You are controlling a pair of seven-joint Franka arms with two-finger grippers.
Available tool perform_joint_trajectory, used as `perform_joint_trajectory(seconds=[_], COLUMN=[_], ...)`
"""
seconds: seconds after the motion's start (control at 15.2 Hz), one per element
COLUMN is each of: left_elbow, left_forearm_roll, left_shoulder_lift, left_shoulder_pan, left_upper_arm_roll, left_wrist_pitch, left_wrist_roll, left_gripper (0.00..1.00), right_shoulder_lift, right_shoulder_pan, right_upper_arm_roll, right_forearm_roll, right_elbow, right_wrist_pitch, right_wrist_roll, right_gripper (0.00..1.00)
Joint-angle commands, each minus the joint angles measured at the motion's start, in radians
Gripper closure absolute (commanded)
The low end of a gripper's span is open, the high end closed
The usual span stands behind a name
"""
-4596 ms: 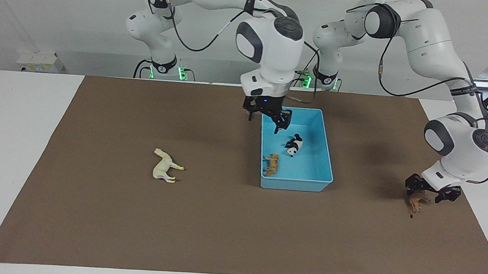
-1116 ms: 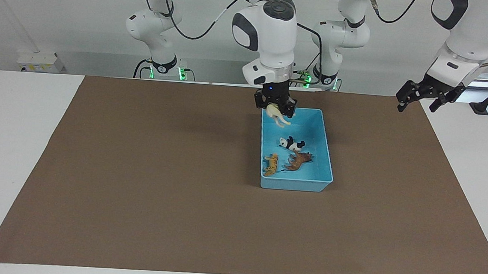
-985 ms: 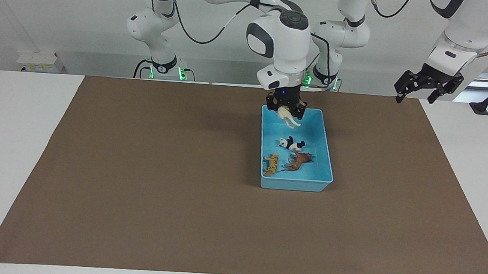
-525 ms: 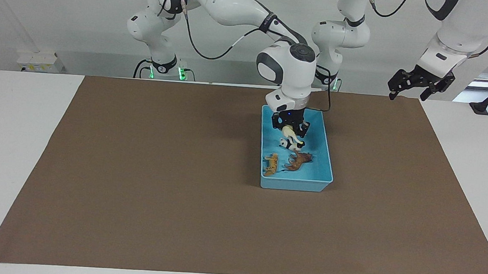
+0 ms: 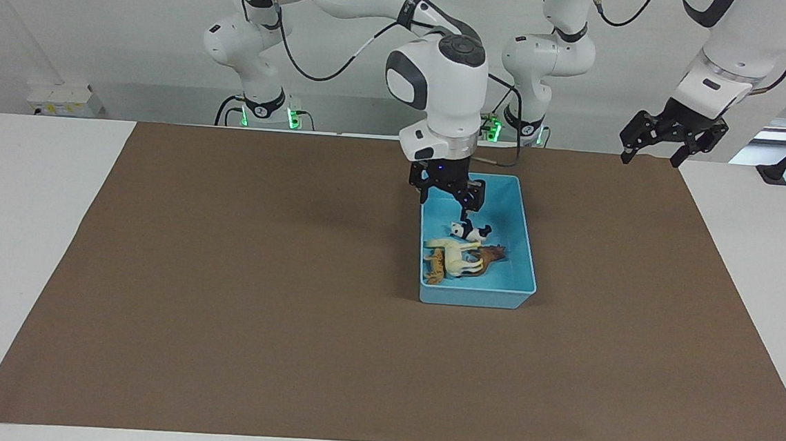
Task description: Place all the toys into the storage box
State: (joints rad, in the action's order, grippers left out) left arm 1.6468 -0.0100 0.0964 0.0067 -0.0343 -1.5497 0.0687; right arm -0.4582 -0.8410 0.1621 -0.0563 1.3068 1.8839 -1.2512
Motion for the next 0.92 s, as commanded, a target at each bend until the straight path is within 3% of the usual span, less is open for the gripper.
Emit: perform_joint_trajectory(seconds=[0.0,0.46,0.72,0.85], left_elbow=[-0.051,-0.010,0.005,0.028], left_forearm_roll=[0.004,0.005,0.004,0.005], left_shoulder_lift=[-0.038,-0.018,-0.014,-0.003], left_shoulder_pan=[0.010,-0.011,0.003,0.003], left_upper_arm_roll=[-0.010,-0.012,-0.009,-0.009], left_wrist_pitch=[0.022,0.019,0.019,0.014], left_wrist_roll=[0.023,0.039,0.039,0.039], left_gripper=[0.00,0.00,0.00,0.00], right_shoulder_lift=[0.041,0.193,0.228,0.271], right_shoulder_pan=[0.017,0.441,0.627,0.683], right_upper_arm_roll=[-0.001,0.011,0.014,0.016], right_forearm_roll=[0.016,0.003,0.018,0.021], right_elbow=[0.008,0.026,0.048,0.069], right_wrist_pitch=[-0.066,-0.271,-0.315,-0.406], right_wrist_roll=[0.053,0.961,1.231,1.296], right_gripper=[0.00,0.00,0.00,0.00])
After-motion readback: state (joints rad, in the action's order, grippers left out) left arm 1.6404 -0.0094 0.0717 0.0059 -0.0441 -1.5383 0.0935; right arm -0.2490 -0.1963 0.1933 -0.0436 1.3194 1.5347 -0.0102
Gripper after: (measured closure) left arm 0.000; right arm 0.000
